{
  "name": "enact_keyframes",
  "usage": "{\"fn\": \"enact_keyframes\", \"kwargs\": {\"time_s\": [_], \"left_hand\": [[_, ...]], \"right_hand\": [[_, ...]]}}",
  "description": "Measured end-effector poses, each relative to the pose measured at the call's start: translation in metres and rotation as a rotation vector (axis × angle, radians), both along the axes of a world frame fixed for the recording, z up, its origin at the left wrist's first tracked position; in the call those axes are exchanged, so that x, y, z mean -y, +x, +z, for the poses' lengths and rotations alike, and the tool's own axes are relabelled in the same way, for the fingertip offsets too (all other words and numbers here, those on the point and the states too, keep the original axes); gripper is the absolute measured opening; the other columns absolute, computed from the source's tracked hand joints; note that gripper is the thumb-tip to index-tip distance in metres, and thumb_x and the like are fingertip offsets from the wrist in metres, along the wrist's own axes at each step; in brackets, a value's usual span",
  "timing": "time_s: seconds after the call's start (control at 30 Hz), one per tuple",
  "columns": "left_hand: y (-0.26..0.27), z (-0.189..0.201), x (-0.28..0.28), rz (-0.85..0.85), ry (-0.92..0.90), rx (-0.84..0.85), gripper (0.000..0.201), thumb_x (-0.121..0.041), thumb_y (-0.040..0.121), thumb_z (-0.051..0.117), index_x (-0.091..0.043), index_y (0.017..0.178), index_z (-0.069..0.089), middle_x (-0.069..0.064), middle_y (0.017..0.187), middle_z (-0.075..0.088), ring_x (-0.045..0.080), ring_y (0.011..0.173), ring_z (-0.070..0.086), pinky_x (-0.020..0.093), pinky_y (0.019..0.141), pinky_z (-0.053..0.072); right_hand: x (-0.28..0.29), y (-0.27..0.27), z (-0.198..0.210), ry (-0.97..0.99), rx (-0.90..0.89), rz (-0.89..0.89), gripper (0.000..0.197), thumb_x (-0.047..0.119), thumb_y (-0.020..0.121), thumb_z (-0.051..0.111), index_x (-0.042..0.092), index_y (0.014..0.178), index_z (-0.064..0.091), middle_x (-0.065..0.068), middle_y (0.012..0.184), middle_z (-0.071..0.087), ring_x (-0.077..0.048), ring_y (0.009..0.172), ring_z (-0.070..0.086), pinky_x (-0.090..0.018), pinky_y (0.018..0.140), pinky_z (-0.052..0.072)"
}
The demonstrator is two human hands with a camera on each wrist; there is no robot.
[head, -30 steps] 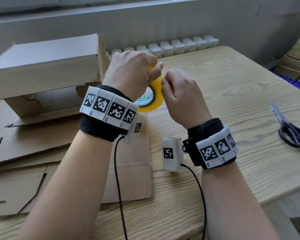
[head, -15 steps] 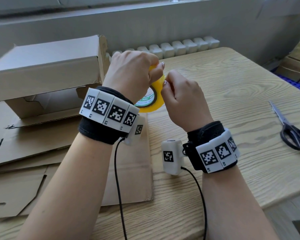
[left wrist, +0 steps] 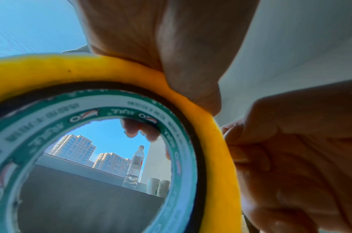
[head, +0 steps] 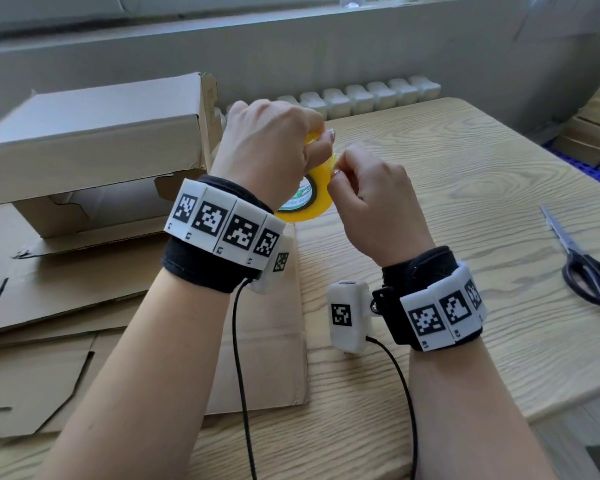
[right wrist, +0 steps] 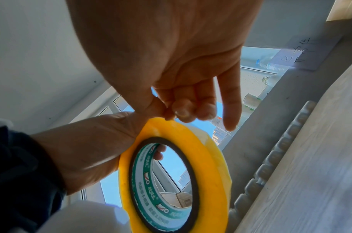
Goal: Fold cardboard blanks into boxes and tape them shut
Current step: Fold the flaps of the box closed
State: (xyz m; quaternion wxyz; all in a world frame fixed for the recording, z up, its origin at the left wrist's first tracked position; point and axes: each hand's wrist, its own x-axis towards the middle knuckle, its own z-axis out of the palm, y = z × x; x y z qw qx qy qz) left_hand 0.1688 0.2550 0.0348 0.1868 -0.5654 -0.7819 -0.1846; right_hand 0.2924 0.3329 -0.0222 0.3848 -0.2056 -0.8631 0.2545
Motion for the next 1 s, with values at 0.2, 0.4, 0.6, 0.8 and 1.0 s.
{"fn": "enact_keyframes", "kwargs": {"time_s": [0.2,0.4,0.6,0.8,1.0], "left_hand": [[0.0014,0.0013,-0.0007,-0.009,0.01,0.03,0.031,-0.042,0.101,0.039,-0.024,0.078,0.05,-0.002,0.072,0.047,0.025,0.076,0.044,0.039,0.082,0.033],[-0.0008,0.003,0.0008,-0.005,0.03,0.058,0.03,-0.042,0.1,0.04,-0.024,0.078,0.049,-0.004,0.064,0.04,0.027,0.073,0.041,0.038,0.078,0.033],[-0.002,0.001,-0.0012,-0.012,0.017,0.02,0.033,-0.044,0.099,0.039,-0.025,0.09,0.064,0.0,0.08,0.055,0.025,0.08,0.047,0.04,0.084,0.035],[-0.0003,-0.0027,-0.0047,0.011,0.012,-0.074,0.034,-0.043,0.1,0.04,-0.022,0.096,0.067,0.004,0.091,0.063,0.025,0.087,0.051,0.037,0.082,0.03],[0.0018,-0.0005,-0.0037,-0.001,0.029,-0.03,0.031,-0.043,0.099,0.04,-0.025,0.093,0.065,0.001,0.087,0.059,0.025,0.087,0.05,0.039,0.086,0.033]], "right_hand": [[0.0003,0.0004,0.0025,-0.099,-0.084,0.012,0.021,0.022,0.085,0.046,0.007,0.07,0.05,0.0,0.052,0.047,-0.022,0.055,0.05,-0.041,0.055,0.043],[-0.0017,-0.0016,0.005,-0.282,-0.159,0.065,0.027,0.022,0.085,0.045,-0.001,0.077,0.057,-0.015,0.06,0.058,-0.033,0.062,0.06,-0.055,0.063,0.051],[-0.0021,0.0018,0.0044,-0.194,-0.08,0.089,0.027,0.024,0.094,0.048,0.003,0.08,0.056,-0.013,0.064,0.059,-0.031,0.065,0.057,-0.051,0.066,0.049],[-0.0036,0.0016,0.0011,-0.141,-0.043,0.069,0.021,0.014,0.093,0.048,0.003,0.076,0.055,-0.012,0.062,0.059,-0.031,0.065,0.059,-0.047,0.064,0.047],[-0.0023,0.0017,0.0032,-0.174,-0.11,0.068,0.022,0.018,0.087,0.047,0.001,0.073,0.054,-0.015,0.057,0.058,-0.03,0.06,0.063,-0.044,0.058,0.048]]}}
